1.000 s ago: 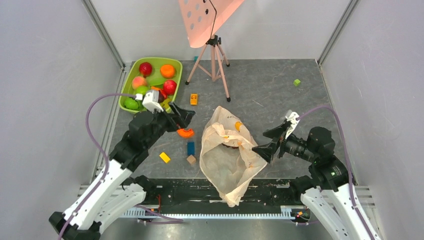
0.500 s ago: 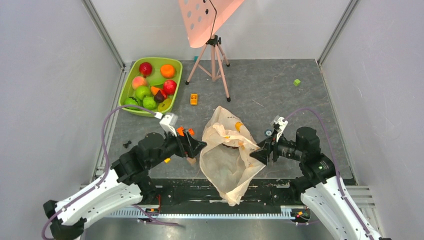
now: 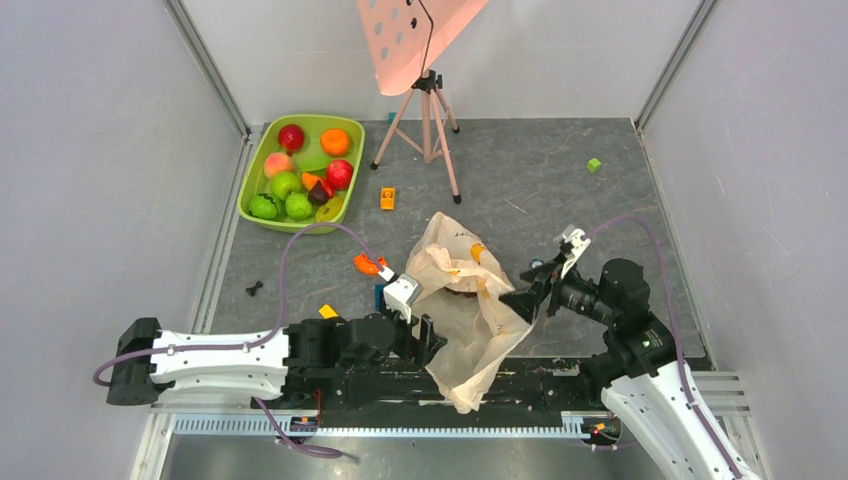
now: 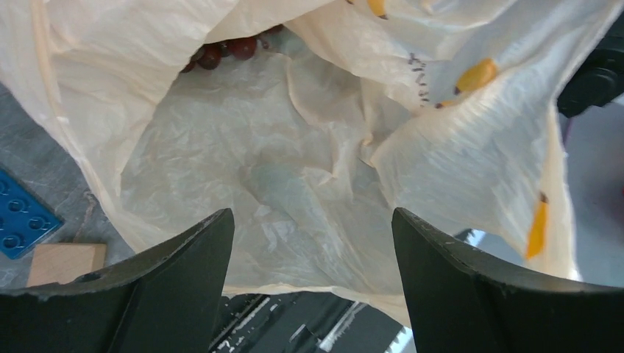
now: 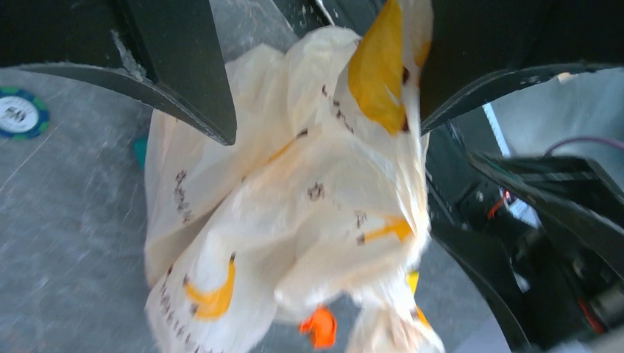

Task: Take the fake fruits out of the plastic bag
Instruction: Adjust the plastic bag at the center of the board.

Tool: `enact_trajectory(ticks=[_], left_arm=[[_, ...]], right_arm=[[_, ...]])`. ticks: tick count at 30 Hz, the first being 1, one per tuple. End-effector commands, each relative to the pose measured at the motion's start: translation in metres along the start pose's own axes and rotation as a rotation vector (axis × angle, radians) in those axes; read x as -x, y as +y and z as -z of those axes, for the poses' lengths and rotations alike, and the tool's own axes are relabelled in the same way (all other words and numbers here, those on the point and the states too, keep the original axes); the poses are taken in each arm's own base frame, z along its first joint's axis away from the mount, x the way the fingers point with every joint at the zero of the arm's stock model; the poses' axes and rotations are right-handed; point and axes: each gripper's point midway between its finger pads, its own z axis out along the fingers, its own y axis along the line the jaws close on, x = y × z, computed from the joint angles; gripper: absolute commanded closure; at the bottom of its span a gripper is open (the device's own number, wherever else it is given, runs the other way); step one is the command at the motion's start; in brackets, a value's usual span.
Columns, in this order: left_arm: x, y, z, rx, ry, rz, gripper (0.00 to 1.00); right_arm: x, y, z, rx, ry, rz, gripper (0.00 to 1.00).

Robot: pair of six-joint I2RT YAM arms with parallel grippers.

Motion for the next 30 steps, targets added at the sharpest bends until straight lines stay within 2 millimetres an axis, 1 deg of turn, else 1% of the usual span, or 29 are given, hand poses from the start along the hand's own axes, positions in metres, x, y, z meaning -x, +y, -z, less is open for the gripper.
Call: enact_trajectory(ticks=[1,3,4,6,7,9,12,14,15,17,20,22,25,27,29,30], left_arm=[[0.007,0.008,-0.014,0.066,-0.085,0.037,0.15],[0.002,0.012,-0.019,0.087,-0.087,0.046,0.14],[-0.001,0.013,-0.021,0.090,-0.085,0.048,0.14],[-0.007,0.015,-0.027,0.092,-0.085,0.062,0.14],[-0.011,0.015,-0.029,0.092,-0.080,0.067,0.14],[-0.021,0.019,-0.034,0.107,-0.058,0.070,0.14],[-0.033,0.025,-0.036,0.121,-0.039,0.076,0.14],[-0.038,0.030,-0.036,0.132,-0.036,0.074,0.14],[-0.039,0.032,-0.036,0.136,-0.036,0.070,0.14],[-0.042,0.036,-0.035,0.148,-0.037,0.066,0.14],[-0.046,0.041,-0.034,0.157,-0.033,0.064,0.14],[-0.049,0.043,-0.035,0.165,-0.025,0.060,0.14],[-0.053,0.046,-0.036,0.173,-0.014,0.056,0.13],[-0.054,0.046,-0.036,0.172,-0.012,0.057,0.13],[-0.056,0.047,-0.037,0.174,-0.010,0.057,0.13],[-0.057,0.047,-0.037,0.174,-0.009,0.056,0.13]], right_arm=[[0.095,0.002,0.007,-0.087,-0.256,0.048,0.20],[0.115,-0.007,0.007,-0.146,-0.299,0.034,0.25],[0.122,-0.015,0.006,-0.190,-0.314,0.018,0.30],[0.126,-0.032,0.000,-0.265,-0.313,-0.025,0.42],[0.123,-0.043,-0.006,-0.301,-0.293,-0.057,0.48],[0.109,-0.063,-0.021,-0.354,-0.230,-0.104,0.55],[0.082,-0.090,-0.048,-0.390,-0.130,-0.123,0.64],[0.061,-0.109,-0.063,-0.417,-0.066,-0.126,0.72],[0.051,-0.116,-0.071,-0.422,-0.038,-0.128,0.74],[0.036,-0.122,-0.084,-0.401,-0.001,-0.128,0.69],[0.014,-0.123,-0.101,-0.360,0.039,-0.146,0.60],[0.004,-0.121,-0.112,-0.337,0.061,-0.156,0.57],[-0.010,-0.115,-0.129,-0.304,0.088,-0.163,0.57],[-0.016,-0.113,-0.137,-0.301,0.093,-0.164,0.54],[-0.024,-0.118,-0.141,-0.331,0.109,-0.165,0.47],[-0.030,-0.120,-0.142,-0.343,0.118,-0.166,0.46]])
